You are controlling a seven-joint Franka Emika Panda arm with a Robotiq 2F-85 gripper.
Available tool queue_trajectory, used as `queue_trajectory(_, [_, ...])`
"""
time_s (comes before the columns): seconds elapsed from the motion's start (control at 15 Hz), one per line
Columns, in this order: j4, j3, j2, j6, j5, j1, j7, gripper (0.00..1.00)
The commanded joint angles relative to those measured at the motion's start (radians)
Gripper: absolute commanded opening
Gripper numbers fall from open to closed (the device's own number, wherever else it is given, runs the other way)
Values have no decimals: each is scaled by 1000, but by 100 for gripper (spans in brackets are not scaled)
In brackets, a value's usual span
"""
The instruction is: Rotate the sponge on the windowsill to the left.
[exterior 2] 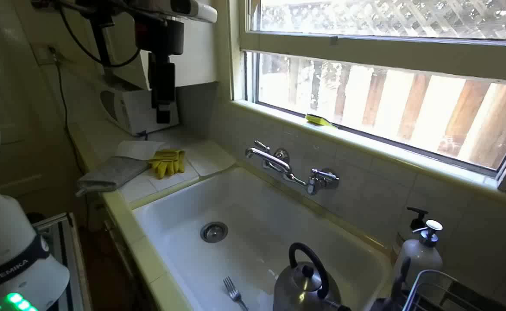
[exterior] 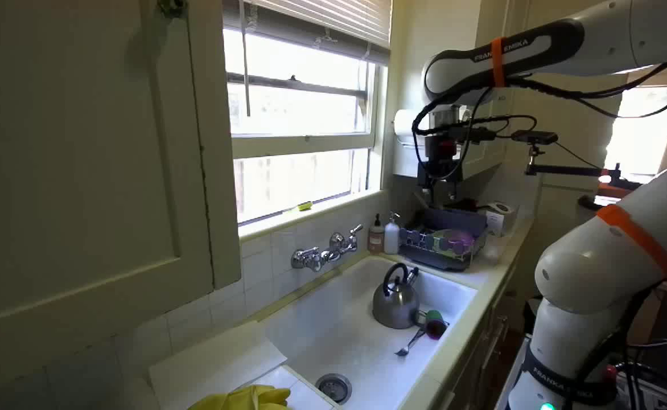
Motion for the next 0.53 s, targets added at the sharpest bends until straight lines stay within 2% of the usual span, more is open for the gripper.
queue_trajectory(0.0, [2, -3, 1, -2, -2, 4, 2, 100])
queue_trajectory(0.4, [6, 1, 7, 2, -1, -3, 25, 100])
queue_trajectory(0.47, [8, 4, 19, 47, -6, -8, 44, 100])
